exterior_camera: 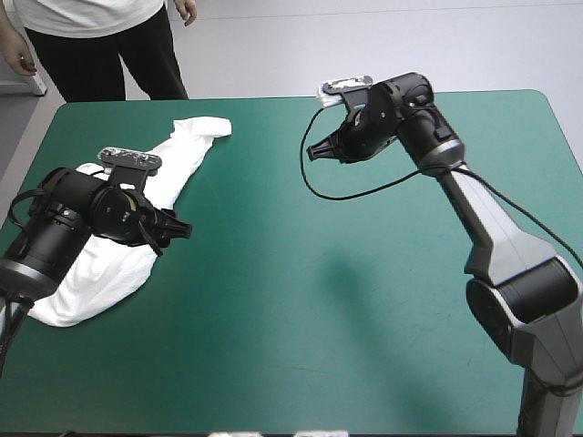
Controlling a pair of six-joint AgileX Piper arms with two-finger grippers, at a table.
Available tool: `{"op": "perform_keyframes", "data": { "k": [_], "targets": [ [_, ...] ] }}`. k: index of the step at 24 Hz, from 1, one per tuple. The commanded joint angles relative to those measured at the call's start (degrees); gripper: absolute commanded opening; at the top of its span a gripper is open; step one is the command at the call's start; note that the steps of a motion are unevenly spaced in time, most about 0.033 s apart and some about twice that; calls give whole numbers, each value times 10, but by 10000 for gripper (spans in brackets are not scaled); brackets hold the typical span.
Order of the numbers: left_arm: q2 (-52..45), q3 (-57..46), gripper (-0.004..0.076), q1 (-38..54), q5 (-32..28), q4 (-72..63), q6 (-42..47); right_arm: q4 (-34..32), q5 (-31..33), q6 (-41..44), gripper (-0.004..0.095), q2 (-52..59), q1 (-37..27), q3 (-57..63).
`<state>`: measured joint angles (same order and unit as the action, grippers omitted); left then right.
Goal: Fold the cloth
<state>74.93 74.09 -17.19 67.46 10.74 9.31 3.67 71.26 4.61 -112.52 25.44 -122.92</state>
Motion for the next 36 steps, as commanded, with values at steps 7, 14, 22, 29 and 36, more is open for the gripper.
{"op": "perform_keyframes", "data": {
  "k": [7, 14, 22, 29, 36],
  "targets": [
    [63, 69, 474, 214, -33, -76, -75, -6, 3, -3, -17, 239, -101, 170],
    [271, 197, 490, 230, -33, -89, -109, -2, 3, -4, -17, 289, -117, 239],
    [392, 229, 490, 238, -68, -91, -108, 0, 3, -4, -17, 290, -117, 239],
    [441, 229, 386, 238, -64, -97, -114, -2, 3, -4, -18, 290, -117, 239],
    [443, 228, -5, 237, -58, -99, -129, -4, 3, -4, -17, 290, -117, 239]
  ]
}}
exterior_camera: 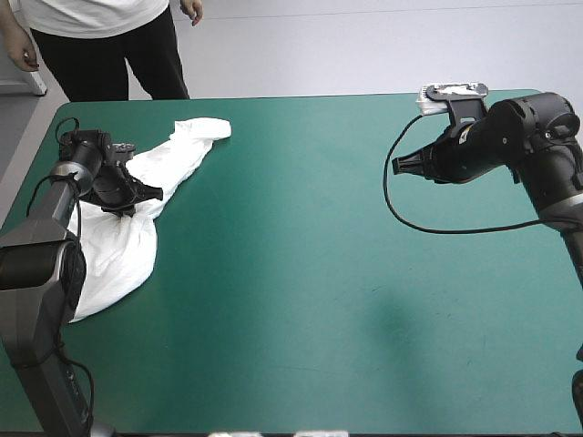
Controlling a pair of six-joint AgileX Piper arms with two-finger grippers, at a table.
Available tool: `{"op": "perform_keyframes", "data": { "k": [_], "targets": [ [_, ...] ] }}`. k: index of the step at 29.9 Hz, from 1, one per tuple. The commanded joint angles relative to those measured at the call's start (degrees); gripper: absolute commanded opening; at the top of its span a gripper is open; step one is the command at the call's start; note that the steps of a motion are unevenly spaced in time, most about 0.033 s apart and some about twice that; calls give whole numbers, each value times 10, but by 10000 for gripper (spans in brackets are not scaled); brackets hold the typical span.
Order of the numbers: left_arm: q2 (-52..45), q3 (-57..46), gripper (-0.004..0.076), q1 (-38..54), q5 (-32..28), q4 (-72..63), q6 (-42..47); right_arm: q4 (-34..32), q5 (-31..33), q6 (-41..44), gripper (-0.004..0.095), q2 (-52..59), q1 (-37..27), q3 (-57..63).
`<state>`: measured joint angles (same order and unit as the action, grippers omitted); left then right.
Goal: Fold the cloth
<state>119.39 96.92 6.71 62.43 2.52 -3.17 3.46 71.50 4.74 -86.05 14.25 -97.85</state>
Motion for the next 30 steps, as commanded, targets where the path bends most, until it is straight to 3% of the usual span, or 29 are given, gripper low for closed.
{"op": "perform_keyframes", "data": {
  "k": [1, 9, 30],
  "targets": [
    [-2, 0, -10, -4, -2, -25, -9, -4, 0, -5, -17, 25, -5, -12],
    [-26, 0, -10, -98, 9, -41, -40, -35, 0, 1, -17, 29, -10, -14],
    [-41, 0, -10, -521, 21, -39, -22, -75, -4, 9, -18, 50, -14, -19]
  ]
}}
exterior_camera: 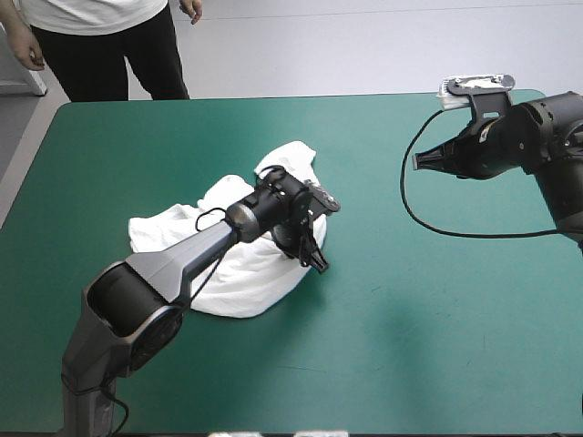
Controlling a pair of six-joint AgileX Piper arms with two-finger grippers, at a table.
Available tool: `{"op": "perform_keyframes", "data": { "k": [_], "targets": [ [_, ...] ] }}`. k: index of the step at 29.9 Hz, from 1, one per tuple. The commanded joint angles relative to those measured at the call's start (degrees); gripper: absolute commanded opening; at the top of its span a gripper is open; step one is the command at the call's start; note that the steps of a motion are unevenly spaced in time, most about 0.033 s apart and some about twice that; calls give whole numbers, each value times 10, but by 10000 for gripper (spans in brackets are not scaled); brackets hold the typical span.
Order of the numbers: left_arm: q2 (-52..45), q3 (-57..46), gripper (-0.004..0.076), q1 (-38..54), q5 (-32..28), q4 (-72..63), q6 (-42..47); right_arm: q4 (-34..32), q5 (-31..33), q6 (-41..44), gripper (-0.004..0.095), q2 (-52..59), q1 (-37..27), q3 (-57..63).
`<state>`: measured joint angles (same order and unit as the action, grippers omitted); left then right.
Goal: Fold the cloth
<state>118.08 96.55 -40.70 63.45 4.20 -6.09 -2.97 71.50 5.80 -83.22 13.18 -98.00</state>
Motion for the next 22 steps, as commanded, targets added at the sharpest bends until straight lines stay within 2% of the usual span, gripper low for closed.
{"op": "perform_keyframes", "data": {
  "k": [1, 10, 16, 19, 22],
  "targets": [
    [-28, 3, -10, -66, 10, -58, 9, -11, -6, -1, -18, 24, -3, -18],
    [-28, 3, -10, -205, 10, -58, 17, -57, -3, 16, -18, 37, -3, -49],
    [-29, 4, -7, -225, 4, -55, 18, -55, -1, 16, -17, 42, -3, -50],
    [-37, 4, 52, -224, 16, -49, 16, -55, -1, 16, -17, 42, -3, -50],
    [-52, 17, 223, -224, 33, -47, 8, -55, -1, 16, -18, 42, -3, -50]
  ]
}}
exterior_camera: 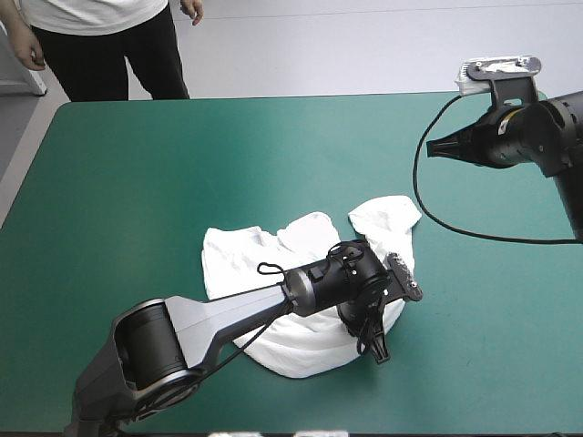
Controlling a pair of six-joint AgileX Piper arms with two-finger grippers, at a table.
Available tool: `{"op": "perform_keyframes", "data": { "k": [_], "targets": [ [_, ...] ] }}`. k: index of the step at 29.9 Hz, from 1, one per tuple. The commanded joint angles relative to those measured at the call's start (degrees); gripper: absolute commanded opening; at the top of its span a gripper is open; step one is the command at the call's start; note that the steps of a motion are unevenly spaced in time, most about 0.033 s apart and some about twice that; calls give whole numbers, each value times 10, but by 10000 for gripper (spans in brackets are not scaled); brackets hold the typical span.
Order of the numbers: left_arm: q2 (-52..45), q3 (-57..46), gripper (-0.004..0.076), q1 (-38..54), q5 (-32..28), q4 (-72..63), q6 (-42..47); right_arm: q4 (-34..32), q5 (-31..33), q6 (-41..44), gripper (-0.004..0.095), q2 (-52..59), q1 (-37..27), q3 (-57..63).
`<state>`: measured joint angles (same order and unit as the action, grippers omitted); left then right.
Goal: Fold the cloth
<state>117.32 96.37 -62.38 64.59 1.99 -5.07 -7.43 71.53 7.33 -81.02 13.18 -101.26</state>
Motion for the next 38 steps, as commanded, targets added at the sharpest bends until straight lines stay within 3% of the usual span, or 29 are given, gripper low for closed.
{"op": "perform_keyframes", "data": {
  "k": [1, 4, 7, 9, 16, 21, 31, 38],
  "targets": [
    [-49, 27, 295, -7, 28, -25, -4, -10, -1, 0, -18, 20, -3, -17],
    [-65, 63, 498, -7, 38, 19, 35, -10, -1, 0, -18, 20, -3, -17],
    [-86, 105, 570, 0, 57, 95, 79, -10, -1, 0, -17, 21, -3, -17],
    [-98, 133, 569, 17, 93, 118, 87, -10, -1, 0, -17, 22, -3, -17],
    [-175, 136, 568, 140, 93, 55, 118, -9, -1, 0, -18, 26, -3, -17],
    [-223, 125, 522, 229, 93, 66, 118, -9, -1, 0, -17, 33, -3, -17],
    [-332, -107, 505, 385, 92, 62, 122, 3, -1, 0, -17, 43, -3, -17],
    [-304, -161, 505, 433, 57, 36, 119, 7, -1, 0, -17, 43, -3, -17]
  ]
}}
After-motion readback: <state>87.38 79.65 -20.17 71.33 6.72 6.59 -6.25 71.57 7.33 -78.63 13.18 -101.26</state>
